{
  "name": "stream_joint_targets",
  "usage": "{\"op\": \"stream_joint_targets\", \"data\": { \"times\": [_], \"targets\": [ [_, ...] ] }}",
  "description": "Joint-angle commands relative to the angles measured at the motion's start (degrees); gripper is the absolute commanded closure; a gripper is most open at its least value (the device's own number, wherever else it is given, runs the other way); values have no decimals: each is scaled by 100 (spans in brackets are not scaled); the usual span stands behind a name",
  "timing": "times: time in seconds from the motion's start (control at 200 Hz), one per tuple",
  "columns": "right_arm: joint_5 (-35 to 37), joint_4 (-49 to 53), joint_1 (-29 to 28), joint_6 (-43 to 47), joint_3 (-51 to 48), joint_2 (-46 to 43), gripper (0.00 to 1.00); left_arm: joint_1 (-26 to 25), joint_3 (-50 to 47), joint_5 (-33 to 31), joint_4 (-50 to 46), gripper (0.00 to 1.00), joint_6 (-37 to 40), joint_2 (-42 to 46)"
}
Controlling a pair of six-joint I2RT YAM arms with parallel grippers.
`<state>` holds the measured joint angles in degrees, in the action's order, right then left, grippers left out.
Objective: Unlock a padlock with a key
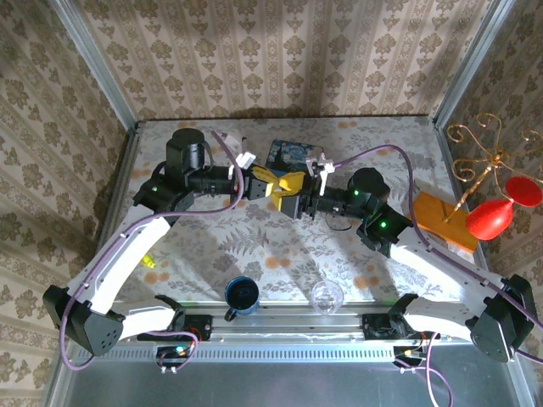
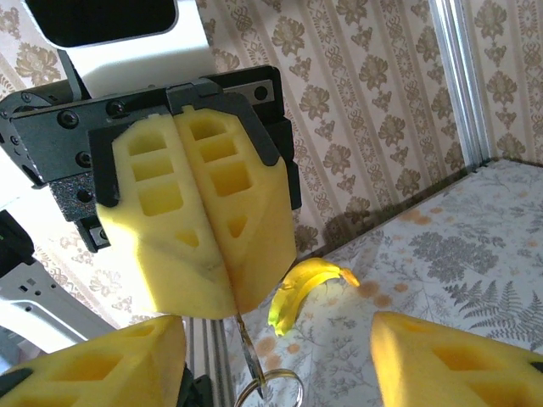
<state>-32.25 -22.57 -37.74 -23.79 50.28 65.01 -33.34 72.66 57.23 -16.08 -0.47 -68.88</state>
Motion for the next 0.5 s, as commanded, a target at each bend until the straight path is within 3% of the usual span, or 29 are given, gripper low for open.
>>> {"op": "stream_joint_targets", "data": {
  "times": [0.0,0.205,0.495],
  "targets": [
    [-135,-162,-50,76,219,46,47,-1,-86,148,207,100,-128,90],
    [-106,-153,-50,76,175,47,57,71,-161,154,362,100,-252,128],
    [18,-77,-50,140,65,-87,63,213,-258,252,681,100,-503,156]
  ]
}}
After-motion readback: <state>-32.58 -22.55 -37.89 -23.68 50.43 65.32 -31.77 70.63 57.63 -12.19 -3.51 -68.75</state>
